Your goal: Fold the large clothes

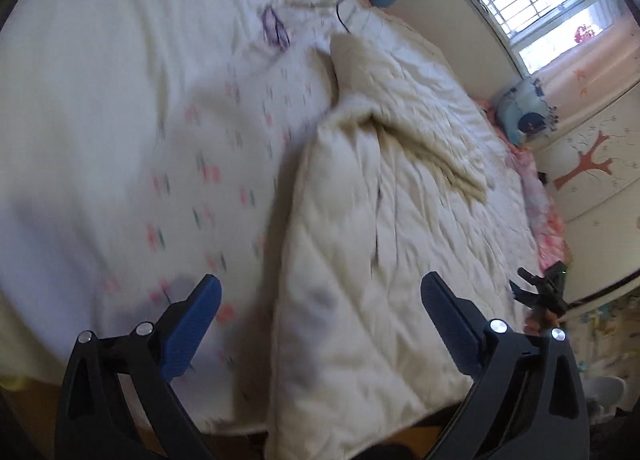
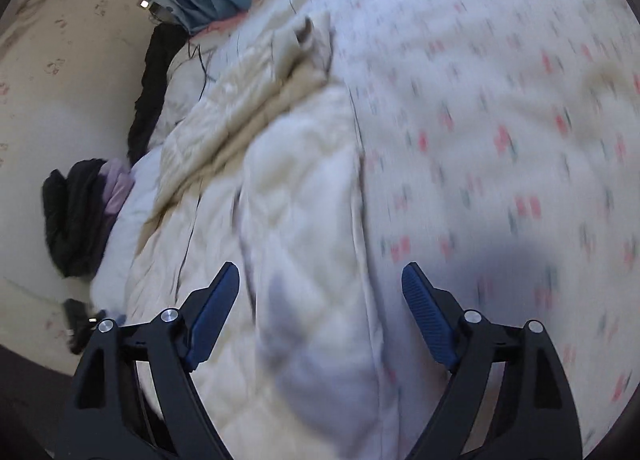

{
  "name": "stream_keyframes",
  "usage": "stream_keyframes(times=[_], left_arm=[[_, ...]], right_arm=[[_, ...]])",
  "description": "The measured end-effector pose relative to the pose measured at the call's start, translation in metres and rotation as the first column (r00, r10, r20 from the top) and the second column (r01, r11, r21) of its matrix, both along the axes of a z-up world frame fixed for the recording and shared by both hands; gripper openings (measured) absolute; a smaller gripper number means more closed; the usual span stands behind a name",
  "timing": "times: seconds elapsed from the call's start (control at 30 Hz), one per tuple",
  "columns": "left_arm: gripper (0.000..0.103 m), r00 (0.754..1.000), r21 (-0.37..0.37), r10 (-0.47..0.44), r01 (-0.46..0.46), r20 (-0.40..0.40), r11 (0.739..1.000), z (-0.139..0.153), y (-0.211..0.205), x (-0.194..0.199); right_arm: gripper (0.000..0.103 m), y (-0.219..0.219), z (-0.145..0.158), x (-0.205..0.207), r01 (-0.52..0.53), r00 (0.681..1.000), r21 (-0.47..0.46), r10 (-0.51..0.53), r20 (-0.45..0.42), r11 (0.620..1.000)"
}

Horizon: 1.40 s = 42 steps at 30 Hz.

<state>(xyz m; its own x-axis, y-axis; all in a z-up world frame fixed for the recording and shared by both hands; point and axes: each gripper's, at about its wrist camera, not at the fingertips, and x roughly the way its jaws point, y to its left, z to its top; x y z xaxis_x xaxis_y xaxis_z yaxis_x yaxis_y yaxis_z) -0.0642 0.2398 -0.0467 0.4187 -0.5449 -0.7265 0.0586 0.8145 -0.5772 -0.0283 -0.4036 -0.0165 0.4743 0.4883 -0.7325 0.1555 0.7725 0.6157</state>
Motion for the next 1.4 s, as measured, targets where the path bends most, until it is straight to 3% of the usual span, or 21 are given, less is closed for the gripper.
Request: stream_keyframes(times=[0.1, 0.3, 0.43, 0.5, 0.53, 0.57, 0.6, 0.63, 0.7, 0.73, 0.83, 0.9, 1.0, 1.07, 1.13, 1.17, 1.23, 1.3, 1.33, 1.37, 1.4], left_arm=[[0.096, 0.996, -0.059, -0.071, 0.068, -0.048, 0.996, -0.021, -0.017, -0.012], [0.096, 0.984, -0.117, -0.176, 0.170, -0.038, 0.978, -0.029, -0.045, -0.034], [0.096, 0.987, -0.152, -0.150, 0.139, -0.062, 0.979, -0.035, -0.044, -0.042], [0.093, 0.991, -0.150, -0.110, 0.098, -0.070, 0.984, -0.038, -0.041, -0.045], [0.081, 0.993, -0.141, -0.092, 0.082, -0.069, 0.987, -0.038, -0.040, -0.046], [0.067, 0.995, -0.102, -0.065, 0.057, -0.079, 0.993, -0.038, -0.042, -0.049], [0.032, 0.994, -0.082, -0.050, 0.043, -0.095, 0.996, -0.039, -0.042, -0.049], [0.020, 0.994, -0.089, -0.032, 0.023, -0.103, 0.996, -0.037, -0.041, -0.051], [0.013, 0.998, -0.100, -0.012, 0.005, -0.069, 0.995, -0.021, -0.042, -0.058], [0.011, 0.999, -0.112, -0.009, 0.004, -0.042, 0.994, -0.009, -0.042, -0.061], [0.010, 0.998, -0.142, -0.011, 0.019, 0.057, 0.990, 0.040, -0.049, -0.069], [0.010, 0.991, -0.155, -0.033, 0.052, 0.126, 0.987, 0.080, -0.060, -0.081], [0.010, 0.980, -0.171, -0.067, 0.099, 0.187, 0.980, 0.115, -0.069, -0.105], [0.010, 0.975, -0.185, -0.102, 0.139, 0.197, 0.973, 0.128, -0.068, -0.129], [0.011, 0.968, -0.149, -0.184, 0.210, 0.173, 0.966, 0.122, -0.069, -0.151], [0.012, 0.967, -0.126, -0.208, 0.227, 0.148, 0.966, 0.115, -0.066, -0.159], [0.026, 0.965, -0.079, -0.256, 0.260, 0.050, 0.962, 0.089, -0.049, -0.176], [0.030, 0.979, -0.013, -0.198, 0.197, -0.050, 0.980, 0.062, -0.023, -0.185], [0.030, 0.982, 0.005, -0.173, 0.173, -0.071, 0.985, 0.058, -0.013, -0.185], [0.030, 0.988, 0.017, -0.131, 0.133, -0.076, 0.991, 0.059, 0.000, -0.181], [0.032, 0.995, 0.056, -0.087, 0.090, -0.048, 0.994, 0.066, 0.008, -0.173]], right_arm=[[0.080, 0.002, -0.003, -0.021, -0.023, 0.999, 0.057, 0.025, -0.040, 0.998], [0.080, 0.011, -0.008, -0.053, -0.099, 0.990, 0.141, 0.112, -0.085, 0.985], [0.080, 0.016, -0.010, -0.064, -0.155, 0.981, 0.135, 0.168, -0.093, 0.979], [0.072, 0.017, -0.012, -0.070, -0.168, 0.981, 0.164, 0.181, -0.073, 0.972], [0.042, 0.019, -0.012, -0.072, -0.178, 0.980, 0.167, 0.190, -0.061, 0.970], [0.024, 0.021, -0.015, -0.073, -0.181, 0.979, 0.160, 0.193, -0.066, 0.970], [0.017, 0.023, -0.017, -0.075, -0.177, 0.980, 0.155, 0.189, -0.064, 0.972], [0.014, 0.026, -0.016, -0.077, -0.173, 0.982, 0.153, 0.182, -0.045, 0.973], [0.012, 0.029, -0.003, -0.078, -0.163, 0.987, 0.178, 0.161, 0.024, 0.970], [0.011, 0.029, 0.014, -0.079, -0.159, 0.985, 0.228, 0.138, 0.105, 0.961], [0.010, 0.028, 0.057, -0.081, -0.162, 0.965, 0.289, 0.091, 0.247, 0.944], [0.010, 0.024, 0.091, -0.087, -0.181, 0.942, 0.302, 0.077, 0.326, 0.936], [0.010, 0.015, 0.132, -0.108, -0.227, 0.910, 0.307, 0.089, 0.405, 0.924], [0.010, 0.005, 0.146, -0.133, -0.255, 0.897, 0.276, 0.120, 0.426, 0.927], [0.012, -0.003, 0.145, -0.155, -0.294, 0.897, 0.224, 0.187, 0.401, 0.929], [0.018, -0.009, 0.136, -0.170, -0.304, 0.907, 0.167, 0.231, 0.352, 0.938], [0.026, -0.025, 0.107, -0.187, -0.285, 0.941, 0.082, 0.262, 0.214, 0.955], [0.039, -0.044, 0.091, -0.192, -0.190, 0.971, 0.056, 0.179, 0.155, 0.980], [0.056, -0.059, 0.087, -0.191, -0.131, 0.982, 0.082, 0.119, 0.146, 0.988], [0.068, -0.073, 0.087, -0.184, -0.058, 0.988, 0.108, 0.041, 0.151, 0.993], [0.073, -0.078, 0.091, -0.174, -0.015, 0.985, 0.112, -0.005, 0.175, 0.994]])
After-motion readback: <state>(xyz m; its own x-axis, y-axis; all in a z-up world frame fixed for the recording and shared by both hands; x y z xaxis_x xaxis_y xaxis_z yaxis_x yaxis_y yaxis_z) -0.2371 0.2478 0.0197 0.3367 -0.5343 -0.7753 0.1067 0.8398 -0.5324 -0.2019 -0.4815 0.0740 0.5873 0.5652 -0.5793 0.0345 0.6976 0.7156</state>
